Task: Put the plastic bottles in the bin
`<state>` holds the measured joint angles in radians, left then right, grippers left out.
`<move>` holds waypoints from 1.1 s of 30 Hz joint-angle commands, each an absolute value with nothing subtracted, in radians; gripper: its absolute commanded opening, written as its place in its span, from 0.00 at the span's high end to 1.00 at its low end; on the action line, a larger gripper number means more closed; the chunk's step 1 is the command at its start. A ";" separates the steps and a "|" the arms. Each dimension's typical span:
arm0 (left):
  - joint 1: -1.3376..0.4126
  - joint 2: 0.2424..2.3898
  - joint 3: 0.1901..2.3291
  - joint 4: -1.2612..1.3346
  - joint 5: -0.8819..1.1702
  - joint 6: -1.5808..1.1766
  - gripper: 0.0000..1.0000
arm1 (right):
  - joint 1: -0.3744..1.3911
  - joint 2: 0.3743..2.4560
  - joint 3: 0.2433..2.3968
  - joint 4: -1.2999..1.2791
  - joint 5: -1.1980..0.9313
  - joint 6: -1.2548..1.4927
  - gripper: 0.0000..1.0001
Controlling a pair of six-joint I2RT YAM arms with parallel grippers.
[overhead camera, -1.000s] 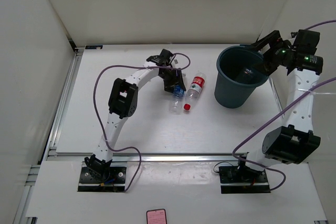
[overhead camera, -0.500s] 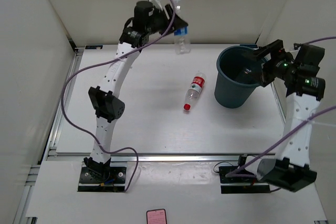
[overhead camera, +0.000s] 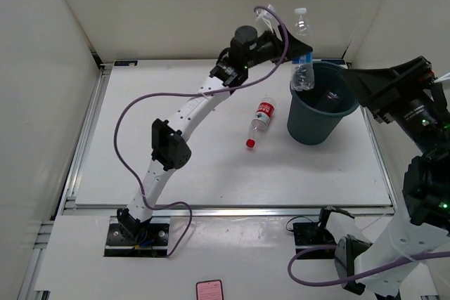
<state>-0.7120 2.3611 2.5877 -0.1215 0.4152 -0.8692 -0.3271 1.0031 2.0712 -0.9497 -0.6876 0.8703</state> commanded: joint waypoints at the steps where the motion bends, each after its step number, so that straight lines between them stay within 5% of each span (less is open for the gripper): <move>1: -0.730 2.381 2.571 0.027 0.352 -0.923 0.46 | -0.331 1.043 2.108 -1.052 -0.767 0.836 0.00; 11: -0.765 2.448 2.571 0.098 0.262 -0.959 0.37 | -0.331 1.080 2.102 -1.011 -0.952 0.839 0.00; 15: -0.788 2.448 2.562 0.109 0.262 -0.968 0.19 | -0.331 1.080 2.050 -0.989 -0.963 0.839 0.00; 16: -0.788 2.448 2.562 0.109 0.262 -0.968 0.01 | -0.331 1.068 2.036 -0.980 -0.963 0.839 0.00; 24: -0.788 2.376 2.522 0.109 0.267 -0.911 0.01 | -0.331 1.068 1.965 -0.894 -0.963 0.862 0.00; 33: -0.652 1.970 2.036 0.034 0.172 -0.618 0.01 | -0.331 1.058 1.882 -0.847 -0.954 0.862 0.00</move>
<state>-0.7296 2.1349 2.0861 0.0143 0.2214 -0.7380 -0.3271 1.0676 1.9053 -0.9119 -0.9382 0.8597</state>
